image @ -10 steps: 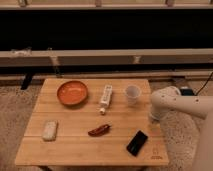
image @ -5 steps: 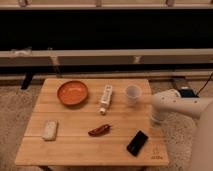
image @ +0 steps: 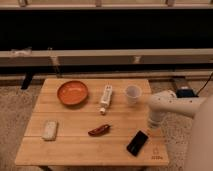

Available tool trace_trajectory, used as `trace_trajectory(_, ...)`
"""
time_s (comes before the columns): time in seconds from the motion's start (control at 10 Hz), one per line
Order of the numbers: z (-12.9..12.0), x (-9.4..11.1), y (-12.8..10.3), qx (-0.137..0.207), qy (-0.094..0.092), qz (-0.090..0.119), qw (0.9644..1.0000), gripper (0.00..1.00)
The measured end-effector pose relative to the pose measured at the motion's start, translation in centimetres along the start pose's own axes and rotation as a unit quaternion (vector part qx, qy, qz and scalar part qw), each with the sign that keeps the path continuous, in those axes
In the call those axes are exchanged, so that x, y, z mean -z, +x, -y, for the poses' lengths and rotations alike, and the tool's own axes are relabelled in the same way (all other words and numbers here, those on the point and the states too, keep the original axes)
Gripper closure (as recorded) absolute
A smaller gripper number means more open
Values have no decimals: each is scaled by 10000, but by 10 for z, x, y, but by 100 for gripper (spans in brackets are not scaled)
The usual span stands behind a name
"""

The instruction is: Push the eraser across the table

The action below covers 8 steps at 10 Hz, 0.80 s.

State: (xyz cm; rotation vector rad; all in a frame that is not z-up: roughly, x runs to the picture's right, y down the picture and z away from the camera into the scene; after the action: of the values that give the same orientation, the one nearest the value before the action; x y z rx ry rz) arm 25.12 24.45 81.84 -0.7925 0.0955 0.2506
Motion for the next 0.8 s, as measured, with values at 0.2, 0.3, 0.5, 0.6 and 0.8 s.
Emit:
trace_trajectory(0.2, -11, -3, -15, 228, -113, -18, 9997, 100)
trace_trajectory(0.3, -17, -4, -19, 301, -158, -23, 9994, 100)
trace_trajectory(0.5, -29, -5, -31, 487, -263, -13, 9985, 100)
trace_trajectory(0.6, -34, -5, -37, 567, -304, -1, 9979, 100)
trace_trajectory(0.8, -49, -8, -49, 736, -424, 20, 9964, 100)
